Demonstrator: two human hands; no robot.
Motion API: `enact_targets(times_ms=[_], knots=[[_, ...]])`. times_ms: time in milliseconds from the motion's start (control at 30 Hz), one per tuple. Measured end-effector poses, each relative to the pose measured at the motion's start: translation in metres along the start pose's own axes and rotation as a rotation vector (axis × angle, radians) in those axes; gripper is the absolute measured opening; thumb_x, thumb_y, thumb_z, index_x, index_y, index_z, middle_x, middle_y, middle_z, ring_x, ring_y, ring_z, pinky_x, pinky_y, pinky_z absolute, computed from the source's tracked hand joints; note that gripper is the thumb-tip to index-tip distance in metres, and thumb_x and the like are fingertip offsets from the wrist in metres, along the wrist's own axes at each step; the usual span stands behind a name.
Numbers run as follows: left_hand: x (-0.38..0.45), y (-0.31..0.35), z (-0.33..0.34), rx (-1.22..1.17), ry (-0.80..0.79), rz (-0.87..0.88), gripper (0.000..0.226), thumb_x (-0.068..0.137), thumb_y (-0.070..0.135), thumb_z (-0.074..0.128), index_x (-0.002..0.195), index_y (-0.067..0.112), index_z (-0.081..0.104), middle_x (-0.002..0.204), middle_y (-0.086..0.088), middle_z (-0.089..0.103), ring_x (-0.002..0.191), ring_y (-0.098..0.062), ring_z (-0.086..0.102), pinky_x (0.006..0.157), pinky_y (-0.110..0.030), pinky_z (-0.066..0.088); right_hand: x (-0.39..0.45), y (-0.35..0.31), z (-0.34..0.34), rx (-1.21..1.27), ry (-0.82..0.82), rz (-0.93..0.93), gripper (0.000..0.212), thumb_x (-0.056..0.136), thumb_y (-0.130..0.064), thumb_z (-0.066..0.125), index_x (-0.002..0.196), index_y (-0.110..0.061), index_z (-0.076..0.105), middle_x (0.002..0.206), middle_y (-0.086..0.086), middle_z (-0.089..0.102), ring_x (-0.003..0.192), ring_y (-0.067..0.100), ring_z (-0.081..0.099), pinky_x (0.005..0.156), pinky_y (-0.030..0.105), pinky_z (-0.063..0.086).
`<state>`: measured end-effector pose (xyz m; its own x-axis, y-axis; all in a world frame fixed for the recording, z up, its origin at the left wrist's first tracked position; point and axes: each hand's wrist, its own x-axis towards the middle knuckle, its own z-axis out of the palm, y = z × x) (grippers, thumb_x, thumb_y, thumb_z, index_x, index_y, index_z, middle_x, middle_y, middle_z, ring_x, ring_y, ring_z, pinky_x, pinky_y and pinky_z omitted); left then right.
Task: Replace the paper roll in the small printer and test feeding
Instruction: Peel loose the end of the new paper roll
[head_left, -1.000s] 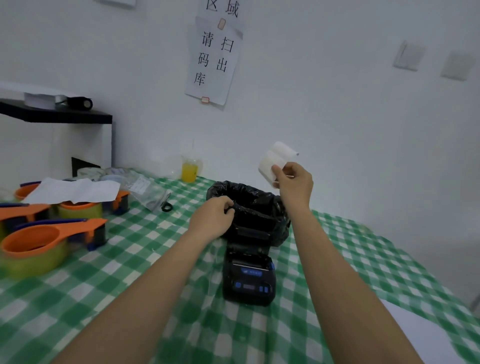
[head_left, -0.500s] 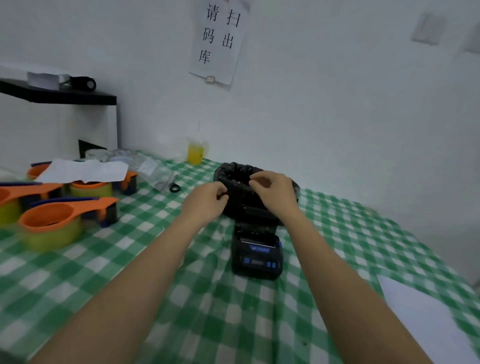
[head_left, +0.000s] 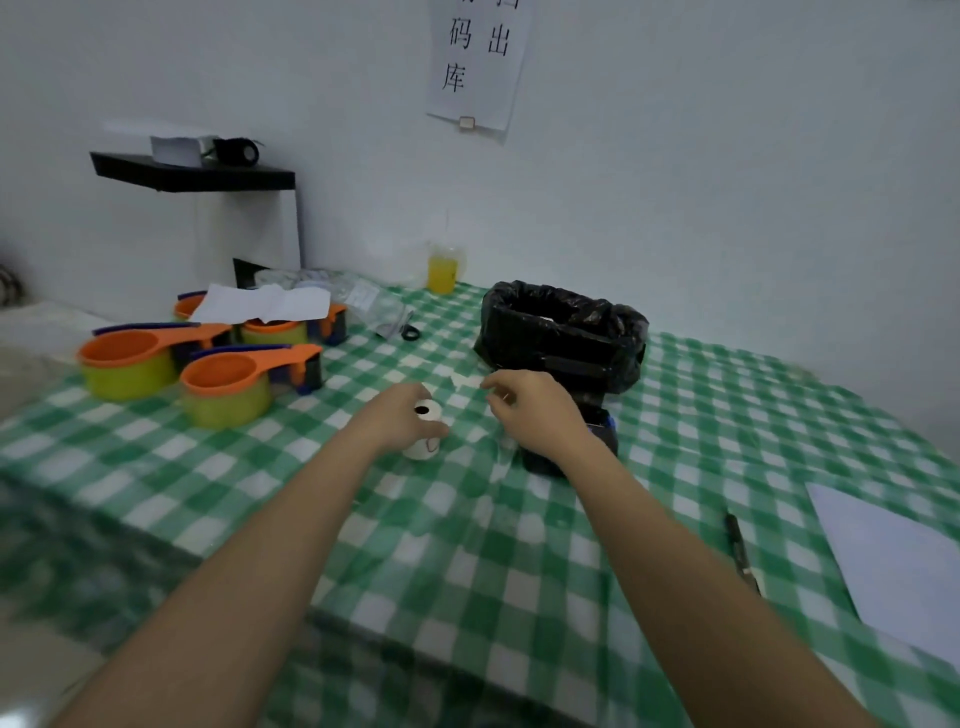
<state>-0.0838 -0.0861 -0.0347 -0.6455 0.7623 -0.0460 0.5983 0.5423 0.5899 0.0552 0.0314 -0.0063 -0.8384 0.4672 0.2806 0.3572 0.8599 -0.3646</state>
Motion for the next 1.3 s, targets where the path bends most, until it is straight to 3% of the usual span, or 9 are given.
enact_targets(times_ms=[167, 333, 500, 633, 800, 933, 1067, 1200, 1300], knots=[[-0.005, 0.0, -0.002, -0.274, 0.131, 0.069, 0.045, 0.079, 0.041, 0.068, 0.113, 0.011, 0.06, 0.115, -0.007, 0.063, 0.098, -0.022, 0.059, 0.078, -0.036, 0.048, -0.012, 0.008, 0.005, 0.151, 0.023, 0.056, 0.026, 0.093, -0.023, 0.053, 0.115, -0.017, 0.065, 0.109, 0.006, 0.069, 0.094, 0.02, 0.063, 0.084, 0.04, 0.054], [-0.017, 0.026, -0.004, -0.816, 0.028, 0.147, 0.042, 0.086, 0.029, 0.063, 0.122, 0.009, 0.058, 0.12, -0.007, 0.063, 0.105, -0.02, 0.062, 0.078, -0.027, 0.058, -0.025, 0.01, 0.001, 0.539, 0.193, 0.062, 0.025, 0.094, -0.021, 0.051, 0.117, -0.019, 0.063, 0.115, -0.002, 0.063, 0.096, 0.01, 0.058, 0.077, 0.02, 0.047], [-0.024, 0.048, 0.006, -1.004, -0.022, 0.174, 0.021, 0.087, 0.029, 0.061, 0.102, 0.014, 0.067, 0.105, -0.006, 0.069, 0.097, -0.02, 0.066, 0.076, -0.024, 0.059, -0.041, 0.013, -0.005, 0.61, 0.282, -0.1, 0.025, 0.086, -0.022, 0.066, 0.111, -0.023, 0.066, 0.111, -0.009, 0.063, 0.105, 0.009, 0.06, 0.089, 0.029, 0.053], [-0.023, 0.063, 0.013, -1.038, -0.019, 0.15, 0.031, 0.085, 0.034, 0.062, 0.105, 0.011, 0.066, 0.111, -0.011, 0.068, 0.102, -0.023, 0.065, 0.088, -0.036, 0.055, -0.044, 0.02, -0.008, 0.617, 0.329, -0.073, 0.03, 0.083, -0.021, 0.069, 0.113, -0.018, 0.067, 0.113, -0.002, 0.066, 0.105, 0.008, 0.061, 0.089, 0.029, 0.054], [-0.024, 0.08, 0.018, -0.984, -0.008, 0.183, 0.044, 0.09, 0.053, 0.043, 0.116, 0.02, 0.056, 0.111, -0.002, 0.064, 0.104, -0.017, 0.061, 0.084, -0.031, 0.053, -0.046, 0.023, -0.014, 0.805, 0.375, 0.024, 0.03, 0.082, -0.017, 0.07, 0.112, -0.016, 0.068, 0.113, 0.004, 0.068, 0.1, 0.009, 0.066, 0.081, 0.019, 0.054], [-0.029, 0.09, 0.02, -0.827, 0.059, 0.228, 0.033, 0.093, 0.056, 0.028, 0.106, 0.031, 0.046, 0.102, 0.006, 0.058, 0.099, -0.015, 0.058, 0.089, -0.036, 0.05, -0.048, 0.023, -0.015, 0.862, 0.42, 0.07, 0.029, 0.082, -0.019, 0.07, 0.111, -0.016, 0.07, 0.11, 0.001, 0.071, 0.099, 0.006, 0.067, 0.078, 0.017, 0.054], [-0.033, 0.1, 0.019, -0.727, 0.15, 0.275, 0.033, 0.094, 0.053, 0.031, 0.102, 0.025, 0.048, 0.094, 0.006, 0.054, 0.083, -0.007, 0.053, 0.073, -0.021, 0.043, -0.051, 0.023, -0.017, 0.758, 0.465, 0.046, 0.025, 0.085, -0.019, 0.066, 0.109, -0.013, 0.071, 0.106, -0.001, 0.073, 0.096, 0.0, 0.066, 0.081, 0.014, 0.052], [-0.031, 0.103, 0.019, -0.724, 0.169, 0.285, 0.041, 0.093, 0.051, 0.036, 0.107, 0.017, 0.052, 0.094, 0.001, 0.056, 0.082, -0.011, 0.054, 0.068, -0.023, 0.042, -0.05, 0.024, -0.018, 0.436, 0.536, -0.028, 0.026, 0.088, -0.026, 0.063, 0.109, -0.015, 0.071, 0.113, -0.002, 0.069, 0.107, 0.007, 0.057, 0.093, 0.017, 0.043], [-0.031, 0.102, 0.021, -0.726, 0.178, 0.284, 0.041, 0.093, 0.052, 0.035, 0.107, 0.017, 0.052, 0.096, 0.0, 0.056, 0.082, -0.012, 0.054, 0.069, -0.025, 0.043, -0.049, 0.026, -0.018, 0.269, 0.6, -0.07, 0.025, 0.09, -0.03, 0.058, 0.105, -0.018, 0.073, 0.106, -0.004, 0.068, 0.105, 0.012, 0.05, 0.089, 0.008, 0.032]])
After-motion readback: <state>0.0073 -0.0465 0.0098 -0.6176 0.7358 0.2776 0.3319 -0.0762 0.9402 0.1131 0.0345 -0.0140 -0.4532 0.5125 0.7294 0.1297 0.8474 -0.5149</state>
